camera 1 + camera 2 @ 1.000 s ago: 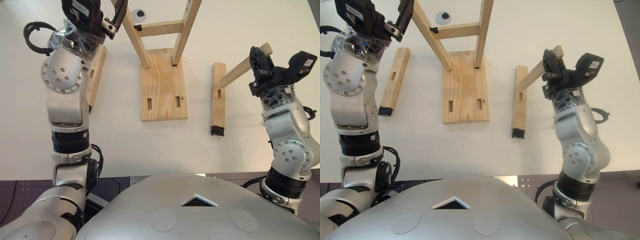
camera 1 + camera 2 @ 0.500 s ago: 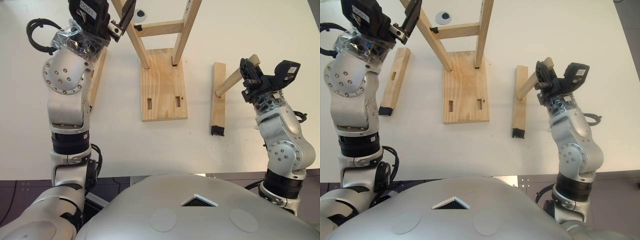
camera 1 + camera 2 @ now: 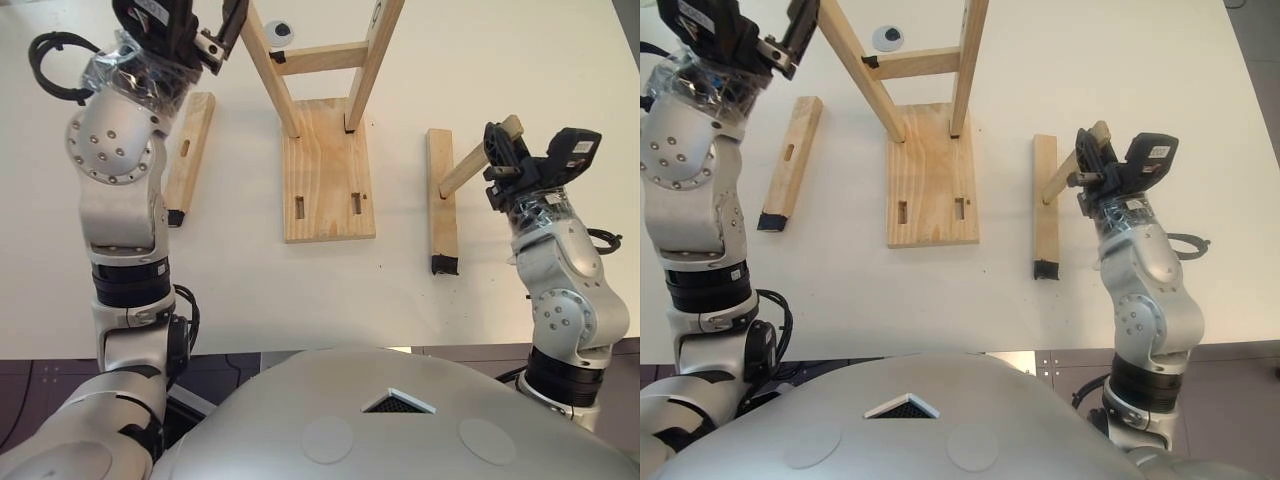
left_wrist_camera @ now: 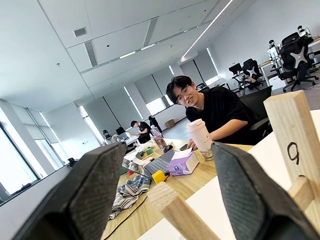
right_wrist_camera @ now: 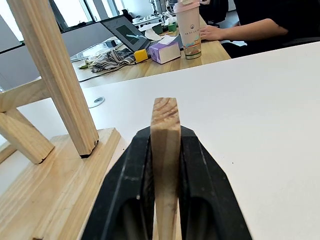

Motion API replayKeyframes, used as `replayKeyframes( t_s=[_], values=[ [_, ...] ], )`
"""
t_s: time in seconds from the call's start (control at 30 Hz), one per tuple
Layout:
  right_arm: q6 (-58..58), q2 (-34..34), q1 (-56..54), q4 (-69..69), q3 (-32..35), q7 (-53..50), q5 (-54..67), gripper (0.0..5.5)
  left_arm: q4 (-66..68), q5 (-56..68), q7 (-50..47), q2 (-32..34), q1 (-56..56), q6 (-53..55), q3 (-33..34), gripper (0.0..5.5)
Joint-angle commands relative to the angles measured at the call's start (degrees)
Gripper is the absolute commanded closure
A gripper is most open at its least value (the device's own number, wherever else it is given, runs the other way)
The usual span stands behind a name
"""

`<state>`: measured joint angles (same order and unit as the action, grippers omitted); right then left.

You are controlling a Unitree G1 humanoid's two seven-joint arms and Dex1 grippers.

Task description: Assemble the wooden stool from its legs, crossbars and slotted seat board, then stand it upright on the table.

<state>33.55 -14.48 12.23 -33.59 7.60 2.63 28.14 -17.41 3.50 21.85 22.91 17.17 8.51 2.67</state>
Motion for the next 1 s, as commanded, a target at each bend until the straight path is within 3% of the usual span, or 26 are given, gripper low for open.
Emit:
replayKeyframes(
  t_s=[0.03,0.43,0.8,1.0],
  values=[
    [0.1,-1.4,0.8,5.9,-0.5,-0.8,-5.7,5.10,1.1,0.0,0.4,0.5,1.5,0.2,-0.1,2.39],
    [-27.9,-2.2,-5.9,36.2,3.0,10.9,-12.1,5.10,3.2,0.2,0.7,0.1,2.9,-1.1,-0.4,2.39],
    [-21.9,-3.8,-7.5,37.9,2.1,12.1,-12.4,5.10,2.9,0.7,0.6,0.5,2.6,-0.4,0.9,2.39],
    [-9.5,-6.7,-12.4,33.9,0.7,13.5,-10.0,5.10,2.8,0.3,-0.9,0.4,2.3,-0.3,2.2,2.39]
  ],
)
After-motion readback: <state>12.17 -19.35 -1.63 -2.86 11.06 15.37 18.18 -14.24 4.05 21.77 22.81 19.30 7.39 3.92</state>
